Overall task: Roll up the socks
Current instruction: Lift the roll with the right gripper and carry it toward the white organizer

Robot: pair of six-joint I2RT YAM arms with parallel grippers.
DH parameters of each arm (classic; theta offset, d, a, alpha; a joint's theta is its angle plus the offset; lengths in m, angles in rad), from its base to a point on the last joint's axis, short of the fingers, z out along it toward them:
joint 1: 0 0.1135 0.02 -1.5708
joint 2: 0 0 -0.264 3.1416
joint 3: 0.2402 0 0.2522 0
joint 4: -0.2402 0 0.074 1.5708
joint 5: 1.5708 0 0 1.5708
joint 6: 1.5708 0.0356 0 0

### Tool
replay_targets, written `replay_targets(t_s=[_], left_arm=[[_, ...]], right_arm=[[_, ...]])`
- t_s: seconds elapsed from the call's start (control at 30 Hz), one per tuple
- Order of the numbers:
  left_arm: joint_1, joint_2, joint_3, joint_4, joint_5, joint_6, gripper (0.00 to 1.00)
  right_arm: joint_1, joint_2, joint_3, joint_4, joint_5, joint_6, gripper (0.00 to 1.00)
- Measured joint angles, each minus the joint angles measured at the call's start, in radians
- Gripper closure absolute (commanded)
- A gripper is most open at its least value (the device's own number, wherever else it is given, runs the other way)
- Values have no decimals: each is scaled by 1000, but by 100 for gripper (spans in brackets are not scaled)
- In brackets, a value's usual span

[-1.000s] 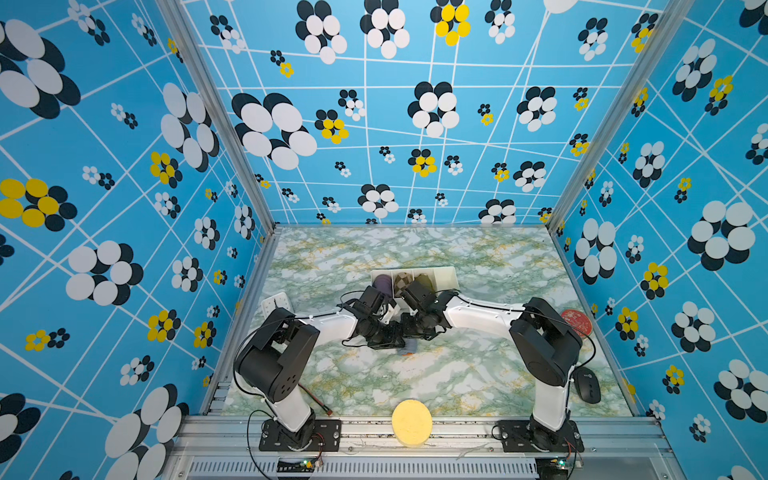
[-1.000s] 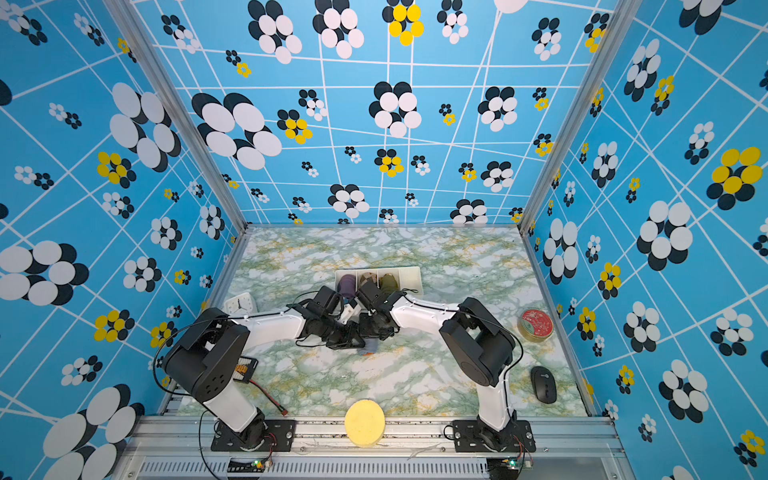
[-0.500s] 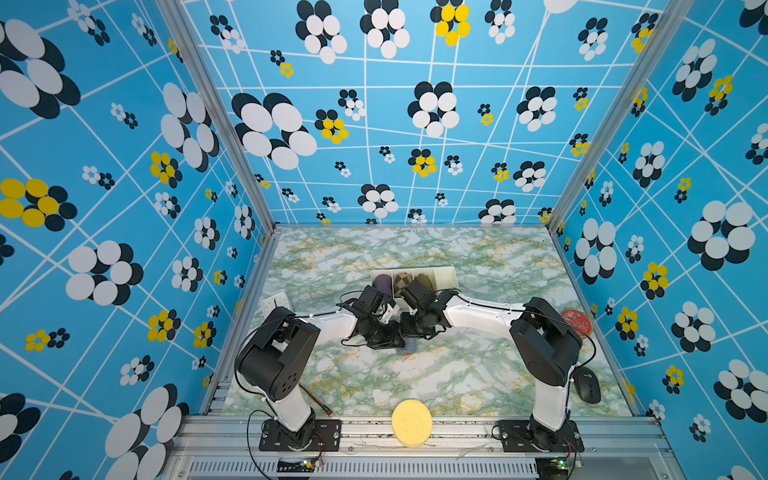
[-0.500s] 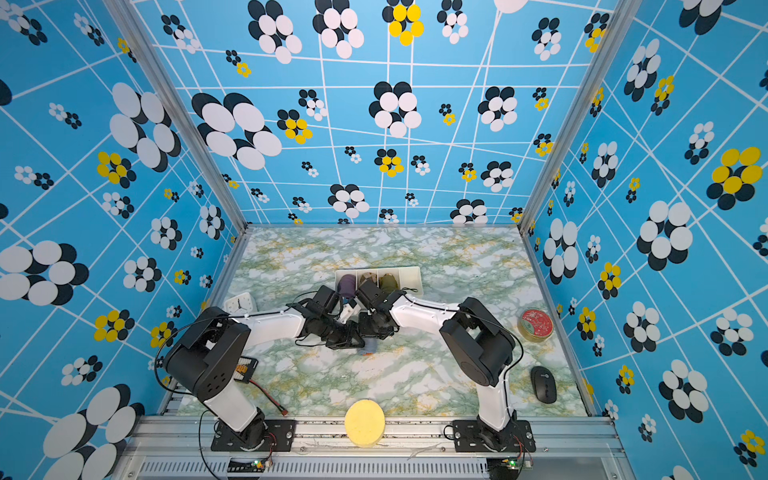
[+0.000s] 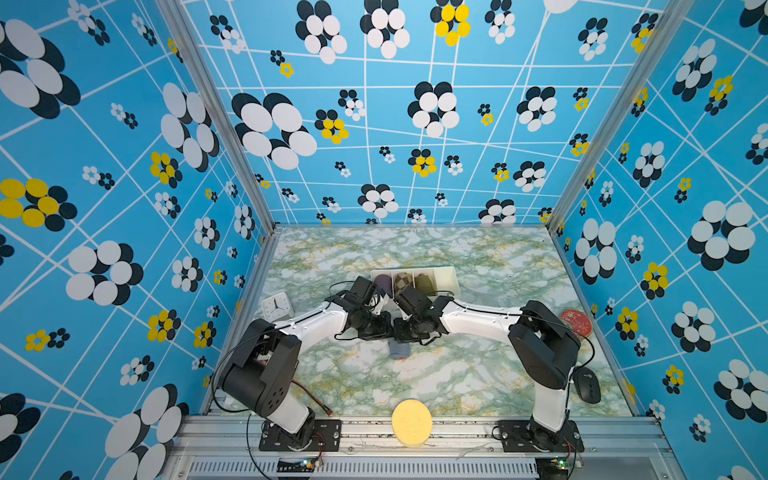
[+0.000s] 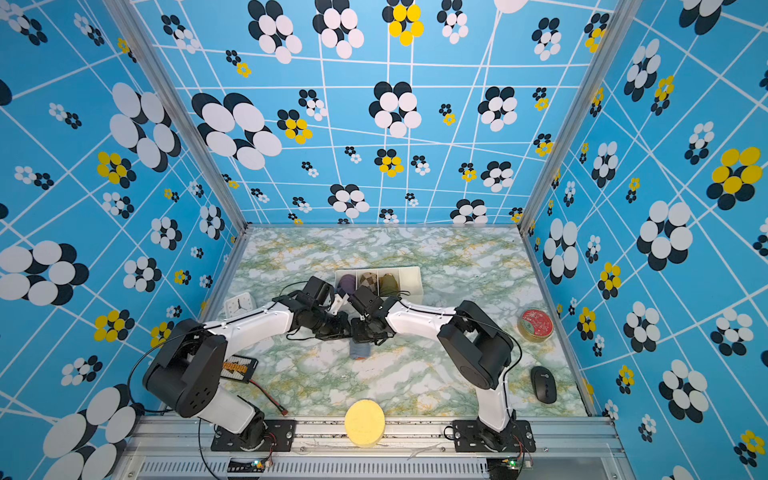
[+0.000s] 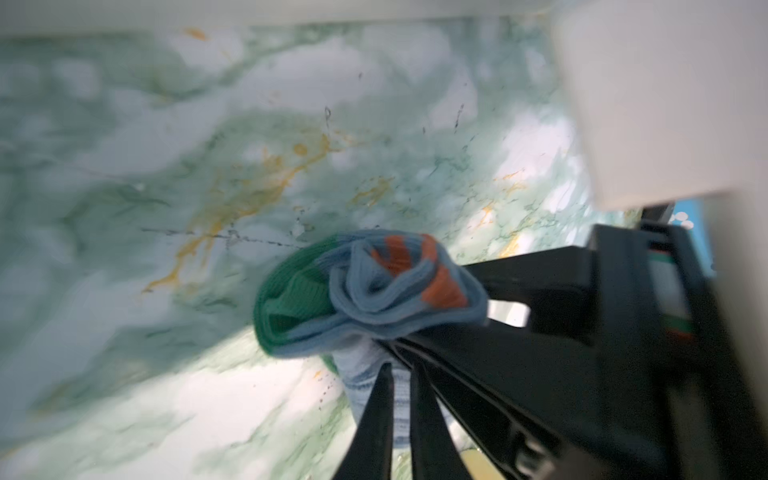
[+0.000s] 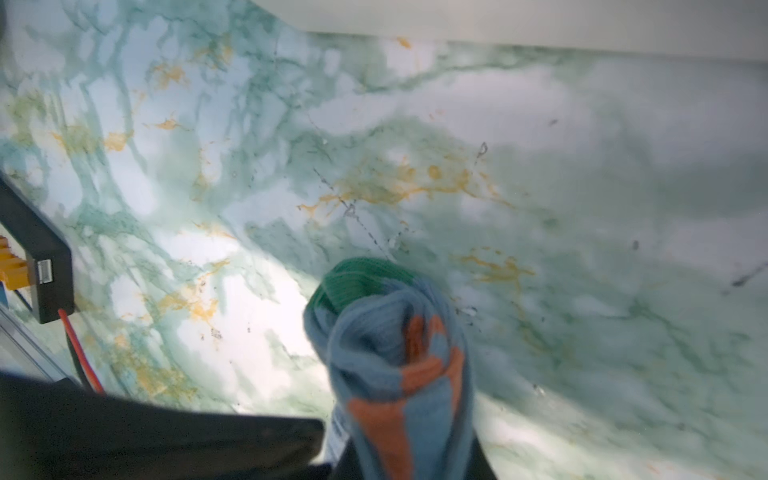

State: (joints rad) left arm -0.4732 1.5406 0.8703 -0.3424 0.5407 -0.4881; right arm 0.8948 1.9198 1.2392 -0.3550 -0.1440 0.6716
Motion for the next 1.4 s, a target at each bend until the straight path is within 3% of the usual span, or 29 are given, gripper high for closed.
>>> replay_targets(t_s=[0.3, 0.7, 1.1, 1.4], left_arm=[[125, -184, 37, -71, -16, 21, 86], [207, -225, 72, -139, -26, 49, 86], [247, -225, 82, -156, -26, 71, 86], [271, -225, 82, -160, -26, 72, 86]], right_arm=[[-42, -89, -29, -64, 1, -49, 100], [-230, -280, 79, -246, 72, -186, 100], [-414, -230, 211, -291, 55, -258, 100], [-473, -92, 312, -296, -11, -287, 100]])
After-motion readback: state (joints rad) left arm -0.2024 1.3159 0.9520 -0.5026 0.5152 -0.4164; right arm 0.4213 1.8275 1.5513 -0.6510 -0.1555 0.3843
